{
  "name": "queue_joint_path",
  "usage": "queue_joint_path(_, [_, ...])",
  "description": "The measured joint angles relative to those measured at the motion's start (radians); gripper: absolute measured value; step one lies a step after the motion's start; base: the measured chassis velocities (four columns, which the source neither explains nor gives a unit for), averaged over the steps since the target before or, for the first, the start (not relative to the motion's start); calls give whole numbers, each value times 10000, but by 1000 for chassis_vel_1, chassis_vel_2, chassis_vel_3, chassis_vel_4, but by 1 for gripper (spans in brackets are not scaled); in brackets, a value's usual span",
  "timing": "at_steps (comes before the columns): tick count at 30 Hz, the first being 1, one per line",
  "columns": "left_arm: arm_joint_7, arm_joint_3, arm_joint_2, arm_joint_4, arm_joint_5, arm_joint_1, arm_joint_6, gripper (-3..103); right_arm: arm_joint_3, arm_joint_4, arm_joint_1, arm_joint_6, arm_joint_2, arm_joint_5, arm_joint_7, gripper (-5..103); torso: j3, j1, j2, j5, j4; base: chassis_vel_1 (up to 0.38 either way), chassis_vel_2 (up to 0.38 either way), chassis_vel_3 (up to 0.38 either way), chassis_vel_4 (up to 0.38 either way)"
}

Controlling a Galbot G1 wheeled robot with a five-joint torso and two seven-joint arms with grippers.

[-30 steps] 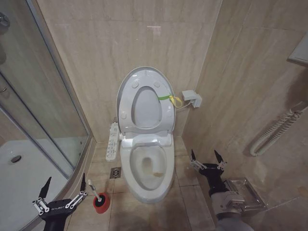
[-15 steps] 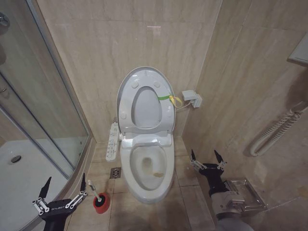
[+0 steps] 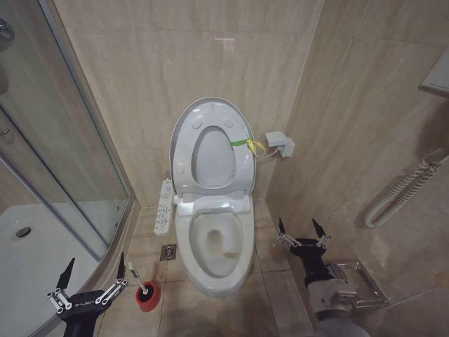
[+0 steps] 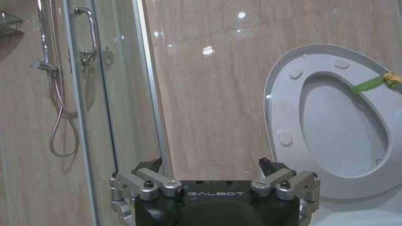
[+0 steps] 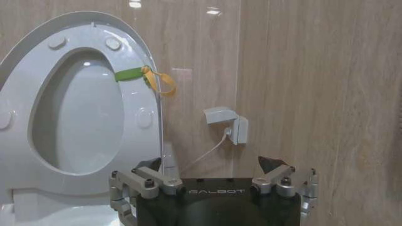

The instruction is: Open the toilet lid, clean the toilet bowl with a toilet brush, close the toilet lid, and flush.

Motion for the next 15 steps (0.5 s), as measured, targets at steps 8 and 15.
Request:
queue_joint_path(8, [0,0,0,0,0,0,0,100,0,0,0,0,0,0,0,100,0,0,0,0,0,0,0,0,0])
queue_joint_path(15, [0,0,0,0,0,0,0,100,0,0,0,0,0,0,0,100,0,0,0,0,0,0,0,0,0])
